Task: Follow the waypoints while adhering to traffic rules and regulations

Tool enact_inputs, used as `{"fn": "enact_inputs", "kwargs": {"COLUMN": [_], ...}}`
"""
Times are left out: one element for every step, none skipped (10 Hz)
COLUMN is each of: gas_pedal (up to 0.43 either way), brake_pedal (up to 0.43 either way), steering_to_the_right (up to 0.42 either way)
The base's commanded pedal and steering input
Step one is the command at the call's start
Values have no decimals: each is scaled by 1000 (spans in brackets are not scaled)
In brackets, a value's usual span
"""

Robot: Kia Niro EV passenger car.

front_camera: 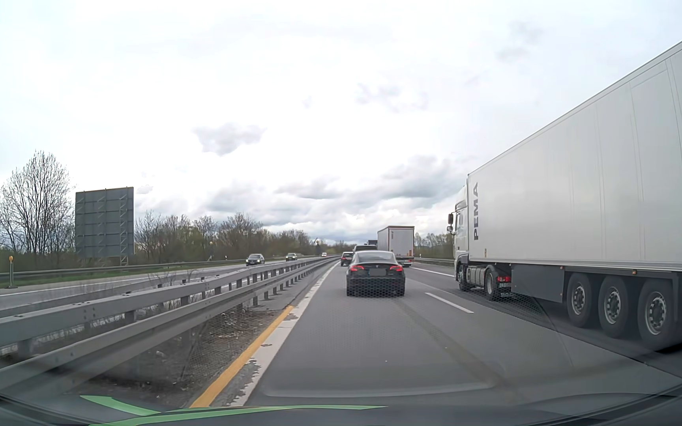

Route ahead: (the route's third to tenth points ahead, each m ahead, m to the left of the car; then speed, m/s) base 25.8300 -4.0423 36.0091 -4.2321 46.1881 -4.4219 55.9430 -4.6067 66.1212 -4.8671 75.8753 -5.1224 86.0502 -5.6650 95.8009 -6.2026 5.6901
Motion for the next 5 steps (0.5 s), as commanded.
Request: {"fn": "enact_inputs", "kwargs": {"gas_pedal": [0,0,0,8,20], "brake_pedal": [0,0,0,0,0], "steering_to_the_right": [0,0,0,1,0]}}
